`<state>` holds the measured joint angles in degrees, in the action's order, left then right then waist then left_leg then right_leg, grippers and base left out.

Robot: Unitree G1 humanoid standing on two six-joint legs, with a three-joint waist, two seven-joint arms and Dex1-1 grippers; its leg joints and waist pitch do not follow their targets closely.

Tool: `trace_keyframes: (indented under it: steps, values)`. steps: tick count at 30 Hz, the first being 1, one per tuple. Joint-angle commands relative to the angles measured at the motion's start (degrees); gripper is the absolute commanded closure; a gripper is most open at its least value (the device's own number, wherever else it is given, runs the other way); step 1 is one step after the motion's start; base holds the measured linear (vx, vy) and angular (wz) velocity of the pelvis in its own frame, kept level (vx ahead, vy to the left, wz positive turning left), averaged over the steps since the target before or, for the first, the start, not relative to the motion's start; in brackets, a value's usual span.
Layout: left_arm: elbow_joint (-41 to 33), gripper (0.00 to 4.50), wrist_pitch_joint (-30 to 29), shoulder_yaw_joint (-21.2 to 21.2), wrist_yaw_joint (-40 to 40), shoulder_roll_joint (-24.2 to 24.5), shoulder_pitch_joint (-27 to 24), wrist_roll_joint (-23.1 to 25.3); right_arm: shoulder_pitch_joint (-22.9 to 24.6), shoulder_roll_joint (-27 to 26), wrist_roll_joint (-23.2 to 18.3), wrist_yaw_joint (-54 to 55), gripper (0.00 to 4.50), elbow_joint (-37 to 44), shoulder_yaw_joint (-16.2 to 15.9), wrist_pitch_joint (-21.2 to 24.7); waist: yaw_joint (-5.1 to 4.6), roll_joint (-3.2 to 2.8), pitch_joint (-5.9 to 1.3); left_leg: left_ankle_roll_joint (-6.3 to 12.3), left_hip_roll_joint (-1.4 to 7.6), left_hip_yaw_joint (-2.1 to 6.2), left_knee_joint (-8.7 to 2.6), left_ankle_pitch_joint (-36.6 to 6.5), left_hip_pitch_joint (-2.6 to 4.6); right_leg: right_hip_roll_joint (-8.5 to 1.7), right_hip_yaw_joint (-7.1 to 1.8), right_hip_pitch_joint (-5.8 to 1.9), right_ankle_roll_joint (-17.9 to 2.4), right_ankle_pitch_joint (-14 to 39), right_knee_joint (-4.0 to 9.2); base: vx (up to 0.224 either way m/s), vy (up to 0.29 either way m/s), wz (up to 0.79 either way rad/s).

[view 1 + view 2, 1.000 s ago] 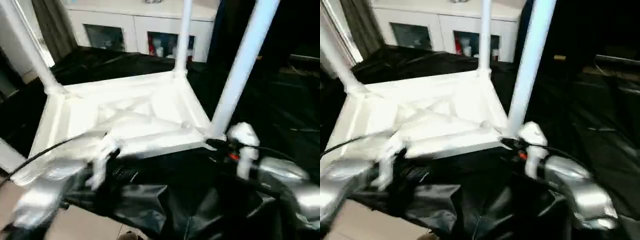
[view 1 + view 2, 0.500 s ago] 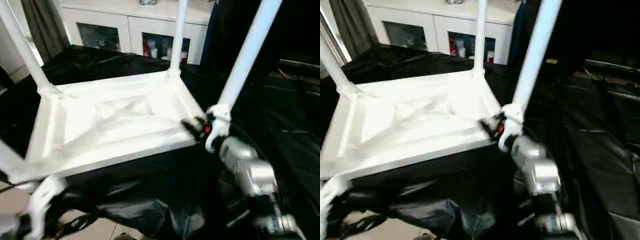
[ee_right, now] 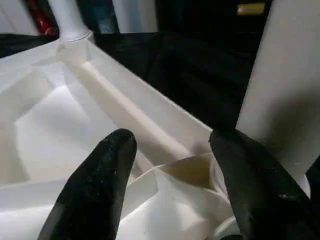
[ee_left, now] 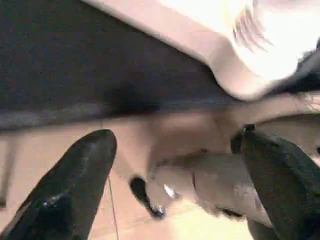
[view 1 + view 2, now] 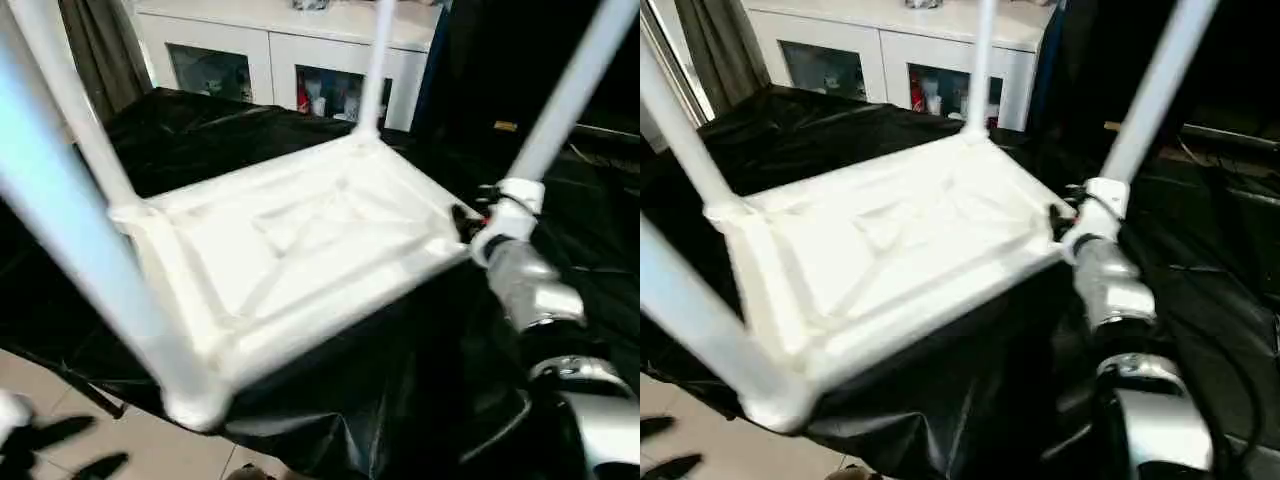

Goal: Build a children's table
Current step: Rotate table base

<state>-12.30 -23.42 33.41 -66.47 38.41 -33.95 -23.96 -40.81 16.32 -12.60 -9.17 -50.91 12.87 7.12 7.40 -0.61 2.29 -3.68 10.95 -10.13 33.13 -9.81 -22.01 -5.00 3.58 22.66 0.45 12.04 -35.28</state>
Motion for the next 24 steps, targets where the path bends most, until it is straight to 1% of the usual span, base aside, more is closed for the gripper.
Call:
trace_keyframes:
  steps: [1,2,3,4,5,6,7,8,10,11,12,13,14,15,16,17,18,19,20,21,22,23,24]
  values:
    - [-1.94,0.02,-0.07,2.41,-1.38,0.89,0.78,-2.83,-0.43,0.00,1.47,-4.03,1.66,0.27,-2.40,-0.88,-0.17,-0.47,-2.29,0.70,1.88,0.32,-4.22,-17.39,1.13,-2.22,-2.28,-1.72,-10.35,8.45,3.87,0.000,0.000,0.00]
    - [-3.23,0.02,-0.97,2.83,-1.65,0.77,1.38,-4.37,0.36,-0.06,2.17,-5.99,1.66,1.43,-3.85,-0.80,-0.17,-0.52,-2.29,0.69,1.89,0.31,-4.18,-17.85,1.16,-2.20,-2.24,-1.67,-10.55,9.11,3.81,0.000,0.000,0.00]
    - [-3.57,0.02,-1.19,2.87,-1.68,0.75,1.51,-4.78,0.54,-0.10,2.29,-6.42,1.66,1.64,-4.15,-0.84,-0.18,-0.52,-2.23,0.61,1.99,0.35,-4.25,-18.35,1.10,-2.26,-2.25,-1.68,-10.76,10.07,3.87,0.000,0.000,0.00]
    - [-6.91,0.02,-3.06,2.59,-1.71,0.60,2.63,-8.41,2.24,-0.44,2.81,-9.45,1.66,3.52,-6.19,-0.89,-0.34,-0.46,-2.22,0.42,2.08,0.38,-4.30,-18.56,1.05,-2.24,-2.23,-1.76,-11.06,10.24,3.66,0.000,0.000,0.00]
    - [-8.97,0.02,-4.07,1.96,-1.54,0.48,3.22,-10.31,3.41,-0.45,2.99,-10.53,1.66,4.80,-7.09,-0.43,-0.18,-0.52,-2.22,0.46,2.15,0.41,-4.31,-18.57,1.13,-2.30,-2.31,-1.64,-11.14,10.34,3.78,0.000,0.000,0.00]
    - [-11.05,0.02,-5.10,1.15,-1.22,0.46,3.79,-12.37,4.50,-0.35,3.34,-11.40,1.66,5.72,-7.99,-0.32,-0.16,-0.47,-2.21,0.31,2.14,0.40,-4.26,-18.27,1.10,-2.23,-2.34,-1.69,-11.45,9.72,3.57,0.000,0.000,0.00]
    - [-11.92,0.02,-5.54,0.75,-1.04,0.46,4.02,-13.27,4.95,-0.26,3.57,-11.71,1.66,6.03,-8.38,-0.34,-0.25,-0.45,-2.18,0.30,2.20,0.37,-4.31,-18.22,1.15,-2.09,-2.36,-1.56,-11.79,9.04,3.65,0.000,0.000,0.00]
    - [-14.21,0.02,-6.52,-1.08,-0.59,0.58,4.71,-14.56,6.38,0.30,4.21,-11.98,1.66,7.40,-9.23,0.34,-0.26,-0.21,-2.12,0.24,2.15,0.32,-4.28,-18.09,1.17,-1.95,-2.34,-1.54,-11.79,8.83,3.60,0.000,0.000,0.00]
    - [-17.28,0.02,-7.81,-4.04,-0.16,0.75,5.96,-15.91,8.59,1.38,5.21,-12.78,1.66,9.84,-10.48,1.70,-0.02,-0.16,-2.16,0.18,2.08,0.25,-4.14,-17.53,1.18,-1.98,-2.46,-1.62,-11.32,8.90,3.52,0.000,0.000,0.00]
    - [-18.18,0.02,-8.10,-6.17,0.03,0.74,7.31,-15.69,9.99,2.10,5.47,-13.44,1.66,11.75,-11.03,2.57,-0.09,-0.11,-1.97,0.23,2.08,0.23,-4.18,-17.48,1.11,-1.99,-2.54,-1.55,-11.14,9.07,3.63,0.000,0.000,0.00]
    - [-18.25,0.02,-8.05,-9.55,0.83,0.13,10.36,-14.38,12.00,3.34,6.01,-14.46,1.66,14.69,-11.78,3.97,0.14,-0.06,-1.93,0.11,2.04,0.19,-4.12,-17.27,1.29,-1.89,-2.63,-1.49,-10.15,9.94,3.76,0.000,0.000,0.00]
    - [-17.75,0.02,-8.17,-11.53,1.26,-0.37,12.48,-13.66,13.16,4.08,6.45,-14.86,1.66,16.51,-12.16,4.60,0.52,-0.10,-1.80,-0.14,2.03,0.13,-4.12,-17.32,1.39,-1.94,-2.77,-1.35,-9.46,11.01,3.91,0.000,0.000,0.00]
    - [-17.75,0.02,-8.17,-11.53,1.26,-0.37,12.48,-13.66,13.16,4.08,6.45,-14.86,1.66,16.51,-12.16,4.60,0.63,-0.11,-1.74,-0.46,2.03,0.13,-4.14,-17.36,1.40,-1.97,-2.85,-1.33,-9.07,11.58,4.01,0.000,0.000,0.00]
    - [-17.35,0.02,-8.30,-12.50,1.50,-0.64,13.66,-13.35,13.69,4.47,6.73,-15.04,1.66,17.39,-12.33,4.88,0.52,0.19,-1.80,-0.85,1.89,0.22,-4.13,-16.92,1.11,-2.18,-2.86,-1.59,-9.03,11.63,3.83,0.000,0.000,0.00]
    - [-16.76,0.02,-8.54,-13.95,1.92,-1.06,15.15,-13.03,14.71,5.04,6.72,-15.46,1.66,19.31,-12.54,6.06,0.55,0.06,-1.78,-1.23,1.88,0.26,-4.17,-16.99,1.28,-2.07,-2.90,-1.53,-8.24,12.30,4.04,0.000,0.000,0.00]
    - [-16.50,0.02,-8.79,-14.89,2.39,-1.16,16.01,-13.10,15.45,5.41,6.66,-15.75,1.66,20.75,-12.68,7.01,0.48,0.15,-1.78,-1.26,1.87,0.26,-4.09,-17.01,1.40,-2.04,-2.95,-1.43,-8.24,12.04,3.92,0.000,0.000,0.00]
    - [-15.60,0.02,-8.32,-16.53,2.97,-1.94,17.73,-12.29,16.59,6.03,6.59,-16.26,1.66,22.91,-12.90,8.11,0.25,0.12,-1.60,-1.43,1.76,0.34,-4.25,-17.36,1.21,-1.95,-2.96,-1.56,-7.89,12.76,4.02,0.000,0.000,0.00]
    - [-14.68,0.02,-8.17,-18.20,3.33,-2.78,19.54,-11.80,17.69,6.64,6.53,-16.62,1.66,24.90,-13.09,9.49,0.28,0.37,-1.78,-1.41,1.78,0.28,-4.07,-17.11,1.46,-2.07,-3.08,-1.46,-7.75,12.60,4.07,0.000,0.000,0.00]
    - [-14.19,0.02,-8.14,-19.27,3.72,-3.16,20.64,-11.73,18.44,7.00,6.54,-16.80,1.66,26.31,-13.19,10.48,0.21,0.36,-1.79,-1.41,1.72,0.35,-4.09,-16.52,1.36,-1.98,-3.10,-1.60,-7.61,12.17,4.03,0.000,0.000,0.00]
    - [-13.02,0.02,-7.88,-21.36,4.50,-4.44,23.17,-11.53,20.06,7.68,7.14,-16.58,1.66,29.02,-13.51,11.62,0.25,0.33,-1.83,-1.39,1.72,0.38,-4.09,-16.29,1.38,-2.02,-3.11,-1.60,-7.64,11.89,4.02,0.000,0.000,0.00]
    - [-12.76,0.02,-7.91,-22.08,4.76,-4.87,24.07,-11.68,20.55,7.81,7.24,-16.29,1.66,29.91,-13.43,12.09,0.34,0.36,-1.88,-1.46,1.71,0.34,-4.03,-15.95,1.57,-1.95,-3.18,-1.48,-7.59,11.33,4.01,0.000,0.000,0.00]
    - [-12.60,0.02,-7.95,-22.59,4.92,-5.21,24.72,-11.81,20.87,7.87,7.29,-16.04,1.66,30.48,-13.33,12.41,0.15,0.62,-1.87,-1.45,1.69,0.35,-4.06,-15.63,1.41,-2.00,-3.21,-1.59,-7.83,10.86,3.97,0.000,0.000,0.00]
    - [-12.36,0.02,-8.13,-23.92,5.25,-5.96,26.35,-12.09,21.52,7.74,7.13,-15.14,1.66,31.77,-12.56,13.37,0.30,0.56,-1.85,-1.55,1.64,0.38,-4.06,-15.21,1.42,-1.89,-3.34,-1.61,-7.69,10.73,4.00,0.000,0.000,0.00]
